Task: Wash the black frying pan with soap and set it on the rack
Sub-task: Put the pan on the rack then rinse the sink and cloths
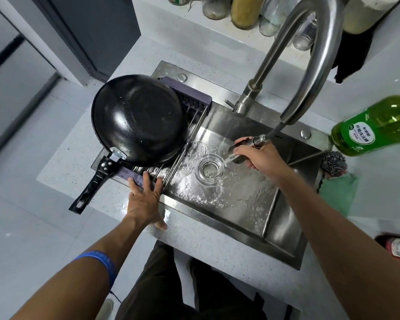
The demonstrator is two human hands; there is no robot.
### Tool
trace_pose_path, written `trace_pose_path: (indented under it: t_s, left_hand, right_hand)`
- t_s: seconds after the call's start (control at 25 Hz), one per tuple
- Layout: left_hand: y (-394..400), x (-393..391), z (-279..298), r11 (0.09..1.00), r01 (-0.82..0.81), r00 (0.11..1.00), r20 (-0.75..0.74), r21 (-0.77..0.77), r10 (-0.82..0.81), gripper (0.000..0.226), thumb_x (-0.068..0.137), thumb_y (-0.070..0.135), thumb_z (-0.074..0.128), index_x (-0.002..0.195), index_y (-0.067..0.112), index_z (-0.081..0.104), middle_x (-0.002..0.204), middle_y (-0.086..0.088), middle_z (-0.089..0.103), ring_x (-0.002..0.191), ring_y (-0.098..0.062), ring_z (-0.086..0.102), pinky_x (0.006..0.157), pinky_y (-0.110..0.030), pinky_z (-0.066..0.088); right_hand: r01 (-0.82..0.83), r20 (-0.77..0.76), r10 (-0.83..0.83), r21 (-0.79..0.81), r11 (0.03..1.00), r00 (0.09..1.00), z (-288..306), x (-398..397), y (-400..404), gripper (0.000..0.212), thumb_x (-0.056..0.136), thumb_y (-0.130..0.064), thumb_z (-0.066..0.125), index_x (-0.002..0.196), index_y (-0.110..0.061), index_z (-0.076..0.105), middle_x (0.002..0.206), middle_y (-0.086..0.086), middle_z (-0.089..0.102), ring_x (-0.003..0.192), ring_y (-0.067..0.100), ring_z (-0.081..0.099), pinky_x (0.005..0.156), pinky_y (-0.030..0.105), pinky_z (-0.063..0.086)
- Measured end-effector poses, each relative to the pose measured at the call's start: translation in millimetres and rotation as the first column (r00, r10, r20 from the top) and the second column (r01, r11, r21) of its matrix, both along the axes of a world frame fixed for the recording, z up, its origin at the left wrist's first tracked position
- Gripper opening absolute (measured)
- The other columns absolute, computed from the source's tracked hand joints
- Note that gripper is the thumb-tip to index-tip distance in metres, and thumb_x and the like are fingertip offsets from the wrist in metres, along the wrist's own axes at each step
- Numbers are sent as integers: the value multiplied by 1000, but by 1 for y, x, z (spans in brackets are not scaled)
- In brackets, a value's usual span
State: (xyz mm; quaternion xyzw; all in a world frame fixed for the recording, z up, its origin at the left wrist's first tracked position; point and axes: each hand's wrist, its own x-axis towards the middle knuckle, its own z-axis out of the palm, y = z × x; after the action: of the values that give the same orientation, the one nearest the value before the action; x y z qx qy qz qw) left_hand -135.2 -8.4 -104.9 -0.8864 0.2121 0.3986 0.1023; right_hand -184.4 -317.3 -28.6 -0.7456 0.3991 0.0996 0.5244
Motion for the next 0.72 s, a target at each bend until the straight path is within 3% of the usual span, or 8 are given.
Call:
trace_pose_path:
  t_s: [0.12, 0.24, 0.32, 0.4, 0.56, 0.72]
  left_hand:
    - [1, 0, -1, 1000, 7, 1000, 7, 13, -7, 147, 52, 63, 84, 151, 28, -19, 156, -12, -28, 136, -57, -21, 110, -56, 28]
    - [1, 0, -2, 1000, 4, 1000, 1, 11, -4, 148, 51, 63, 85, 151, 28, -19, 156, -12, -27, 136, -57, -21, 110, -57, 28]
    - [1, 0, -2, 1000, 6, 1000, 5, 12, -6, 148, 51, 62, 85, 151, 27, -18, 157, -12, -27, 136, -57, -20, 110, -56, 28]
    - [0, 0, -1, 1000, 14, 1000, 11, 16, -14, 147, 52, 61, 85, 151, 27, -18, 157, -13, -26, 136, -58, -19, 111, -56, 28]
    - [-1, 0, -2, 1000, 9, 1000, 2, 12, -9, 147, 52, 61, 85, 151, 27, -18, 157, -12, -26, 136, -58, -20, 112, -56, 27]
    - [0, 1, -2, 1000, 10, 1000, 4, 19, -10, 147, 52, 62, 84, 150, 27, -20, 156, -12, -29, 135, -58, -22, 111, -55, 30]
  right_hand:
    - [27, 24, -28, 17, 999, 999, -4, 6, -1, 57, 62, -43, 78, 108, -11, 69, 76, 1, 73, 48, 3, 61, 46, 22, 44]
    - [-2, 32, 1, 32, 999, 999, -7, 4, -1, 33, 75, -33, 78, 101, -14, 70, 70, -2, 72, 48, 2, 61, 45, 19, 43]
    - [28, 76, -29, 13, 1000, 997, -8, 6, -4, 23, 78, -28, 78, 95, -15, 74, 71, -1, 72, 49, 3, 60, 51, 23, 46]
    - [31, 93, -28, -25, 999, 995, -7, 7, -6, 21, 76, -30, 77, 91, -15, 75, 66, -3, 70, 50, 6, 59, 56, 28, 47]
    - [-58, 105, 50, 73, 996, 993, -4, 6, 5, 10, 86, -22, 73, 89, -12, 74, 49, -6, 58, 43, 4, 51, 42, 17, 39]
    - [-53, 148, 43, 66, 996, 988, -2, 14, 11, 10, 87, -21, 72, 92, -13, 74, 52, -1, 57, 44, 7, 51, 43, 16, 39]
